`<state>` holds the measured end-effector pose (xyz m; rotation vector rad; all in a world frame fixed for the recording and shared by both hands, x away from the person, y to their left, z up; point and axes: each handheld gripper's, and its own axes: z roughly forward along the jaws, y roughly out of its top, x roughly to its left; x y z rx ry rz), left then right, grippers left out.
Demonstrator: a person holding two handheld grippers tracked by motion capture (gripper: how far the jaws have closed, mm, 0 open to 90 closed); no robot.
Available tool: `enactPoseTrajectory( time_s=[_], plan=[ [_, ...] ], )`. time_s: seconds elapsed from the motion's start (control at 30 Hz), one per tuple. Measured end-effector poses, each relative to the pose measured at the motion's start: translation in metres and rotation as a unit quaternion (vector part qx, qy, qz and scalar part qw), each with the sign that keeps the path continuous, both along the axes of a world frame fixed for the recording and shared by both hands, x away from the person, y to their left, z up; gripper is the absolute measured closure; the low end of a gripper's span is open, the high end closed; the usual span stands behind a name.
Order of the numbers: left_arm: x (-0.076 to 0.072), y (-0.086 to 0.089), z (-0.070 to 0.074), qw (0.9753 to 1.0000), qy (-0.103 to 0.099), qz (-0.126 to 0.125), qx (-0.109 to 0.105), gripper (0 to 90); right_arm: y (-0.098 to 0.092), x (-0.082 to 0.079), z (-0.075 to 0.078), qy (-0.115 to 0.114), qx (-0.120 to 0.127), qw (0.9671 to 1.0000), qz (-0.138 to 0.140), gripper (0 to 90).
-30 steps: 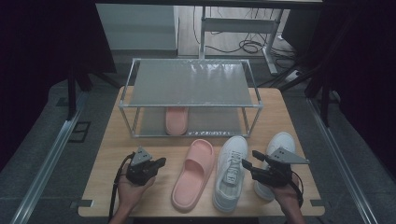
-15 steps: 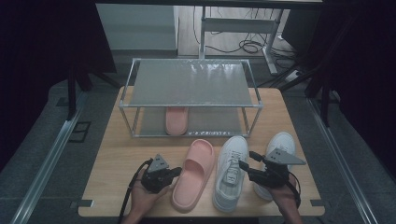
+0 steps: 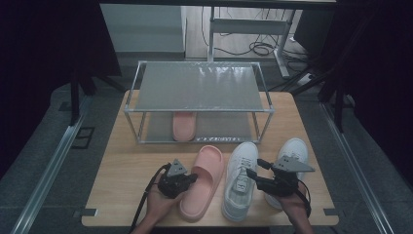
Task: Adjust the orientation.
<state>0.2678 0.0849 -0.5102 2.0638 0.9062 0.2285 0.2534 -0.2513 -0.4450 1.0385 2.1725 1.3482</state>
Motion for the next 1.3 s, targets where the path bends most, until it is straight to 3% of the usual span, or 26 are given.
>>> enactPoseTrajectory(
  time_s=[1.0,1.3],
  plan=[
    [0.019,0.011,-0.005,0.9996,0.001,0.027,0.009,90.0,0.004,-0.002,-0.001,0.002,-0.008,0.9999,0.007,44.1],
    [0.007,0.014,0.013,0.9997,-0.016,0.018,-0.010,87.9,0.001,-0.002,-0.001,0.002,-0.007,1.0000,0.001,44.1]
  ],
)
